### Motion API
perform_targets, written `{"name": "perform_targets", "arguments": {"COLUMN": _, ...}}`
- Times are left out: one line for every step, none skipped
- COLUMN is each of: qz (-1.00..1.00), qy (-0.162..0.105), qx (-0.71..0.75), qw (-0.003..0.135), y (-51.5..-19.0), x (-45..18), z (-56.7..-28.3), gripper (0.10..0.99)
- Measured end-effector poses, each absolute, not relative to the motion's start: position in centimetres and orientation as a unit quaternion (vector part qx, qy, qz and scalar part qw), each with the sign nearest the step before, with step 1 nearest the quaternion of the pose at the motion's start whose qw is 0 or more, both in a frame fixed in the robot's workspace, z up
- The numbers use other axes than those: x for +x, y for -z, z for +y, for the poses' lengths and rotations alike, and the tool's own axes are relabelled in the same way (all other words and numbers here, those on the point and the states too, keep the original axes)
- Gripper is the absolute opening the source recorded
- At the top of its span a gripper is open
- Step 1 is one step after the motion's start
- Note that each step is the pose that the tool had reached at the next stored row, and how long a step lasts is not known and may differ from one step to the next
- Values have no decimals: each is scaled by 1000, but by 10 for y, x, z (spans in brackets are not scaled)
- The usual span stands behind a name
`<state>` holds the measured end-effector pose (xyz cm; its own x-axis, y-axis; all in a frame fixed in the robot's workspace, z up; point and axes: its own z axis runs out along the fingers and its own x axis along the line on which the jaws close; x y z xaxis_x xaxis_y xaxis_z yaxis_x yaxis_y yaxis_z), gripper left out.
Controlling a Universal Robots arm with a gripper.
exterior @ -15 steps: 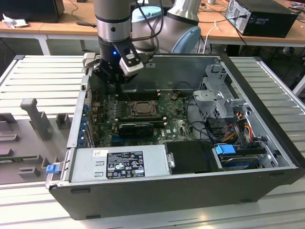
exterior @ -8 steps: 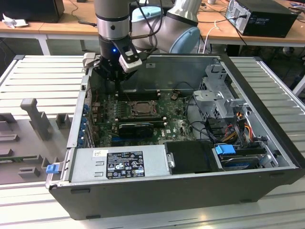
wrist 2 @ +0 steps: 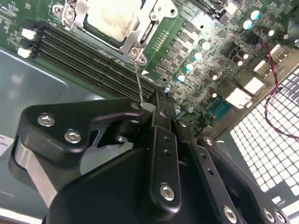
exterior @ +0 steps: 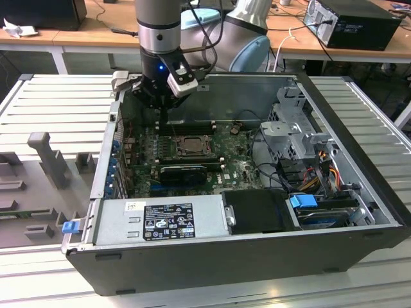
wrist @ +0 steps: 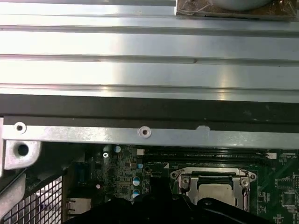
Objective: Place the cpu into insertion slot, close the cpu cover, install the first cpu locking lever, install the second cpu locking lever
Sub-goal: 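Install the first cpu locking lever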
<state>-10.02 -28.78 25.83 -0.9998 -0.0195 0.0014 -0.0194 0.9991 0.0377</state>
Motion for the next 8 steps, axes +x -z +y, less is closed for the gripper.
{"name": "perform_targets", "arguments": {"qz": -1000, "qy": 19, "qx": 10, "qw": 1, "y": -258, "x": -98, "z": -288, "gripper": 106}}
{"name": "perform_targets", "arguments": {"qz": -1000, "qy": 19, "qx": 10, "qw": 2, "y": -258, "x": -93, "z": -288, "gripper": 106}}
{"name": "perform_targets", "arguments": {"qz": -1000, "qy": 19, "qx": 10, "qw": 3, "y": -258, "x": -90, "z": -288, "gripper": 106}}
{"name": "perform_targets", "arguments": {"qz": -1000, "qy": 19, "qx": 10, "qw": 4, "y": -258, "x": -86, "z": -288, "gripper": 106}}
{"name": "perform_targets", "arguments": {"qz": -1000, "qy": 19, "qx": 10, "qw": 5, "y": -258, "x": -82, "z": -288, "gripper": 106}}
{"name": "perform_targets", "arguments": {"qz": -1000, "qy": 19, "qx": 10, "qw": 6, "y": -258, "x": -79, "z": -288, "gripper": 106}}
{"name": "perform_targets", "arguments": {"qz": -1000, "qy": 19, "qx": 10, "qw": 7, "y": -258, "x": -76, "z": -288, "gripper": 106}}
{"name": "perform_targets", "arguments": {"qz": -1000, "qy": 19, "qx": 10, "qw": 7, "y": -258, "x": -73, "z": -288, "gripper": 106}}
